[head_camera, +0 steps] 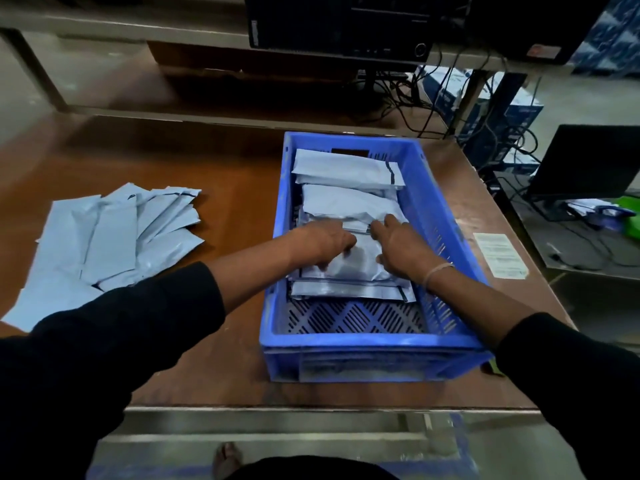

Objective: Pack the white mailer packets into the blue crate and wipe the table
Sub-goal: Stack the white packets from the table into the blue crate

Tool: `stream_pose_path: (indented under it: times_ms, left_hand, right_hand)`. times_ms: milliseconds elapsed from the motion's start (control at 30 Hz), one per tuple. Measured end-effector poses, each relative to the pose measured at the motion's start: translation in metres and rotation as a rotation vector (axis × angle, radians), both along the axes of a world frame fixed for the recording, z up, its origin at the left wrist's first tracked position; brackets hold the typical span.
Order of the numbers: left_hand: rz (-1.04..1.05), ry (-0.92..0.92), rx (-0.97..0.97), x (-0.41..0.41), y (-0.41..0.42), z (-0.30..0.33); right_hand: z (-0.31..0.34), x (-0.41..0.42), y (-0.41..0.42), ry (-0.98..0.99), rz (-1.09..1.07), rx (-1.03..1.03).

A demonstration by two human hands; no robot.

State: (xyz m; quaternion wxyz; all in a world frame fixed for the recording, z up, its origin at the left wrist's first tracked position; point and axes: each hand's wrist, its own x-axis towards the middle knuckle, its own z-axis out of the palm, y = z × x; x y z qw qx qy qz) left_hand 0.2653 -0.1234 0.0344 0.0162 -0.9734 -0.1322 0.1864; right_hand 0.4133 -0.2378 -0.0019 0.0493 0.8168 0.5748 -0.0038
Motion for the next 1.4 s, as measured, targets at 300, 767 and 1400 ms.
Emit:
stream_pose_path:
  times_ms: [300,767,1400]
  left_hand:
    - [0.080,0.089,-0.107,0.005,0.005,-0.004]
    - [0.044,-0.251,0.045,0.002,0.018,0.010]
    - [0.349,-0.912,-0.321,-0.097,0.079,0.047]
  right_hand:
    - [-0.008,0.009,0.003,0.206,-0.052,-0.115]
    - [0.017,0.017,0.001,0.170,-0.074,0.199]
    - [0.086,-0.056,0.084,0.623,-0.006,0.575]
